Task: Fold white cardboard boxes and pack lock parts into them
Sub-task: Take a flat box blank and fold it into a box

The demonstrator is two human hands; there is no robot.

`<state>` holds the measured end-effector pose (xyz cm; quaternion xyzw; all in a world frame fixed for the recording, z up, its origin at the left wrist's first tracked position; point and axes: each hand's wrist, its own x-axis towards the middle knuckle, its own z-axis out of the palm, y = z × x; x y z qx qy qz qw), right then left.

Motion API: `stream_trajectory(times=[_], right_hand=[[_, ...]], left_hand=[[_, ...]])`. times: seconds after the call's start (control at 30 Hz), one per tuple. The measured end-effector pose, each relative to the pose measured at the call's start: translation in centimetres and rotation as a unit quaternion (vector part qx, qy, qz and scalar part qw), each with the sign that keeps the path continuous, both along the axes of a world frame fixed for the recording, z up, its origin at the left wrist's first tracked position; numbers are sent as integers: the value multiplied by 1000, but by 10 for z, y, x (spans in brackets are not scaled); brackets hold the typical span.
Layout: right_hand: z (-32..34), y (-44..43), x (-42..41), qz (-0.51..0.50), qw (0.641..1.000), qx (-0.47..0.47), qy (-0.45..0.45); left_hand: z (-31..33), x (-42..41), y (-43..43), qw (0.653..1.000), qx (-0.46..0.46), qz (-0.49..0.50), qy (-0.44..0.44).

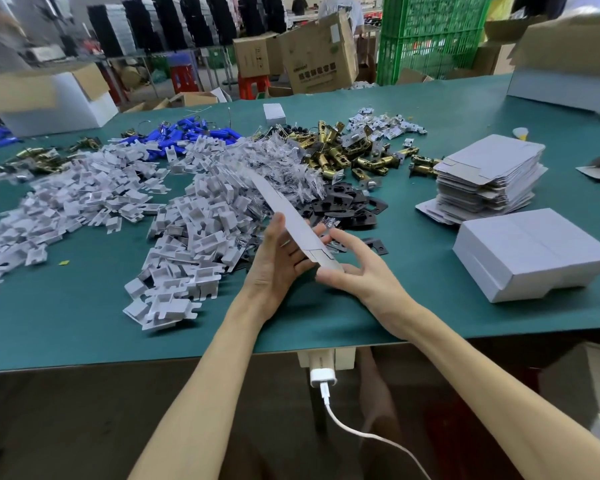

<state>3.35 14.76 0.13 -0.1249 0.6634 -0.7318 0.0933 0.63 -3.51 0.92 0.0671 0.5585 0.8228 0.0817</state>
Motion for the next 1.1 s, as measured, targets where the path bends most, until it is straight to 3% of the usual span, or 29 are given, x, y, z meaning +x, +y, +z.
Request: stream_trajectory(times=[0.1,0.17,0.4,0.6,1.1], right_hand=[[2,0,-2,-26,992,-112,-45],[2,1,-3,-31,988,-130,-71],[4,9,-3,26,987,-130,-87],[3,7,-2,33,987,-127,-92],[3,6,-1,22,985,-136,-102]], left_hand=[[1,1,0,1000,-14,-15,2],[1,2,0,999,-22,-39,7],[3,6,-2,987,-50,-151,19],[9,12,-1,981,-68,-174,48],[9,7,0,975,-7,-212,69]])
